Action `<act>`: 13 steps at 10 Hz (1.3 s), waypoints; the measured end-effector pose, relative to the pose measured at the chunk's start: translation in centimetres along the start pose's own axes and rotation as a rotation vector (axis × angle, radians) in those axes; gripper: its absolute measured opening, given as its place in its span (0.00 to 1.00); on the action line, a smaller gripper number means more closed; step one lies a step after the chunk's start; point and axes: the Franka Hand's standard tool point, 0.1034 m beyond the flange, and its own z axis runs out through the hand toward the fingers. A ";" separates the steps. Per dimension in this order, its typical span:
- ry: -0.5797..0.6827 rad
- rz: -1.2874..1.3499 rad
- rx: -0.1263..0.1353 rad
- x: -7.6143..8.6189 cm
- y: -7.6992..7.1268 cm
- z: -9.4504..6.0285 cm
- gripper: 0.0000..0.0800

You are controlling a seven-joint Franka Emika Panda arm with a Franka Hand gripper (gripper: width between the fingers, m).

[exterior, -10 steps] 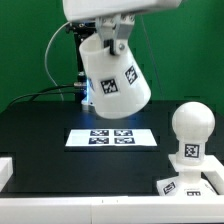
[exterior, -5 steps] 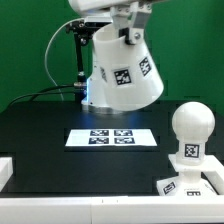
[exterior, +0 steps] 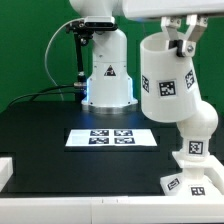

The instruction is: Assemble lamp

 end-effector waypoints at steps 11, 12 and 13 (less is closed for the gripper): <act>0.002 -0.054 -0.033 -4.0 -2.0 2.9 0.06; 0.002 -0.054 -0.033 -4.0 -1.9 2.9 0.06; 0.002 -0.054 -0.034 -4.0 -1.9 3.0 0.06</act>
Offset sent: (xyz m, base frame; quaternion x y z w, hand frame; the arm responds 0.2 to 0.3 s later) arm 0.0063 0.0122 -0.0040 -0.0049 -0.0032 0.0189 0.9998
